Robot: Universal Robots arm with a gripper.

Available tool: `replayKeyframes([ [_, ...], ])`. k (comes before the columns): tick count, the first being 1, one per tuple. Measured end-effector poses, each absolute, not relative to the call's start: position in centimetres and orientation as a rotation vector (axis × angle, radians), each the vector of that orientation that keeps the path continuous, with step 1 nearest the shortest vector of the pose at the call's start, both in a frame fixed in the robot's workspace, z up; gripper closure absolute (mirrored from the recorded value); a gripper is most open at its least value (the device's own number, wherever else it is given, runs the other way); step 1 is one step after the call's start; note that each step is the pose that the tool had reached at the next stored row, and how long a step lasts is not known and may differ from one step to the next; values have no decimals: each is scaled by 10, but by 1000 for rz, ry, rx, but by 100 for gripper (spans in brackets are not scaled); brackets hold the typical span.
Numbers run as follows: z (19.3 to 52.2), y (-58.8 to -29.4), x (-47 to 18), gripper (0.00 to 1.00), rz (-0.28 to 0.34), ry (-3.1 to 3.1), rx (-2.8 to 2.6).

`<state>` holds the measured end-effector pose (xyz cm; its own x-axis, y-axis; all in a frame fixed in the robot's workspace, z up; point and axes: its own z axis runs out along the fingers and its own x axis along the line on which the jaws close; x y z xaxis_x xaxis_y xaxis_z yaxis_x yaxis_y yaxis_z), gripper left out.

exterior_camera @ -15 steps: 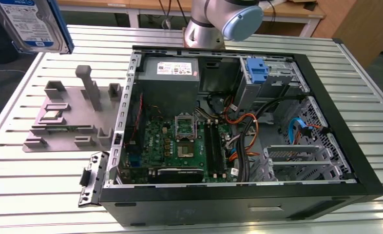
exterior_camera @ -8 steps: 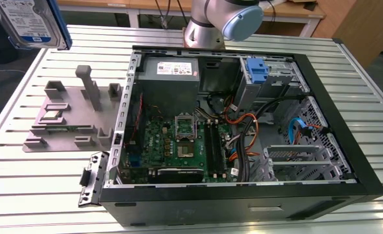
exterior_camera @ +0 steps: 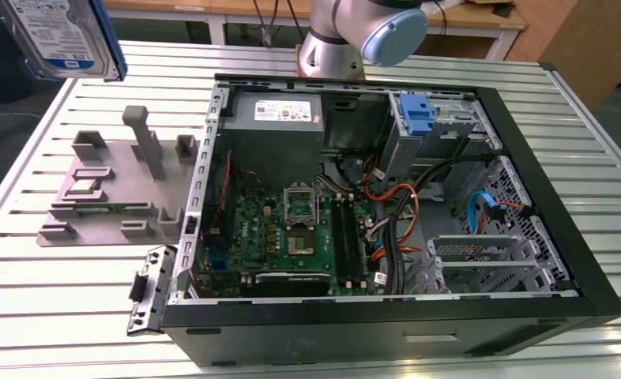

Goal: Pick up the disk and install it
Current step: 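Pick up the disk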

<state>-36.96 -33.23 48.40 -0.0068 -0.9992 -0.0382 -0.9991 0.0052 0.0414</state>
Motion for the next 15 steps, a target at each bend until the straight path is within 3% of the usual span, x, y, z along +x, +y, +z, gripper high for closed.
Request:
replayKeyframes([
  [15, 484, -333, -312, 65, -96, -2222, 2209],
])
